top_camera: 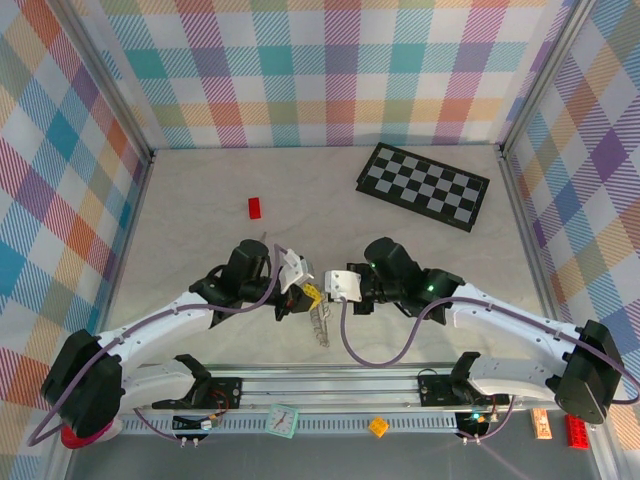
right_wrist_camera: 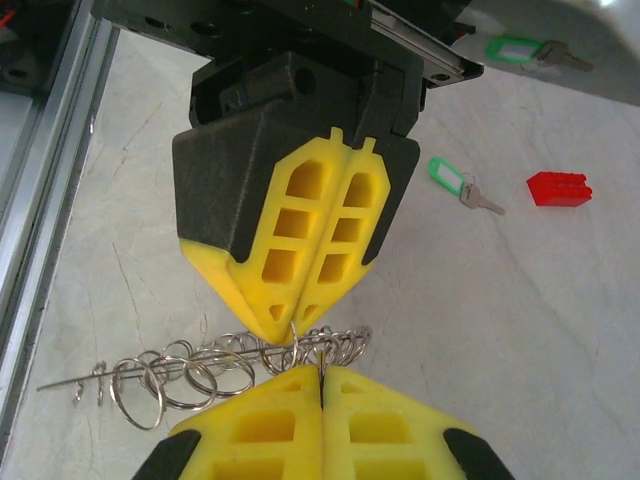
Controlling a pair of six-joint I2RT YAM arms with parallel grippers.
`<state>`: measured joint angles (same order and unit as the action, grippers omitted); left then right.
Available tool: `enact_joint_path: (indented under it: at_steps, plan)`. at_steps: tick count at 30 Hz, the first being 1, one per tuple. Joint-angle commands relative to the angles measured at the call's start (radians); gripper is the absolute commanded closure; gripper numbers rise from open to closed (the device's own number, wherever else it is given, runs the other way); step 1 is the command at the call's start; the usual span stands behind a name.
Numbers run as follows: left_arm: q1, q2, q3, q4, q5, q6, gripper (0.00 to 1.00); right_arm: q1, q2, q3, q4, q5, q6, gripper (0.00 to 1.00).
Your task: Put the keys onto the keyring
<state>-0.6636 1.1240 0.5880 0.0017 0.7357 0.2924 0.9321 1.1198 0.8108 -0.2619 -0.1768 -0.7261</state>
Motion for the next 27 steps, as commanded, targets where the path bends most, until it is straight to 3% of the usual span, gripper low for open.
enact_joint_path:
  at_steps: [1, 15, 27]
  plan:
    - [-0.018, -0.013, 0.022, -0.013, 0.034, 0.072, 1.0, 0.02, 0.011, -0.016, 0.024, 0.029, -0.052, 1.0]
    - [-0.045, -0.049, 0.032, -0.067, -0.005, 0.162, 1.0, 0.034, -0.037, -0.052, 0.032, 0.037, -0.105, 1.0]
    - [-0.058, -0.065, 0.036, -0.073, -0.024, 0.197, 1.0, 0.041, -0.056, -0.057, 0.046, -0.046, -0.104, 1.0]
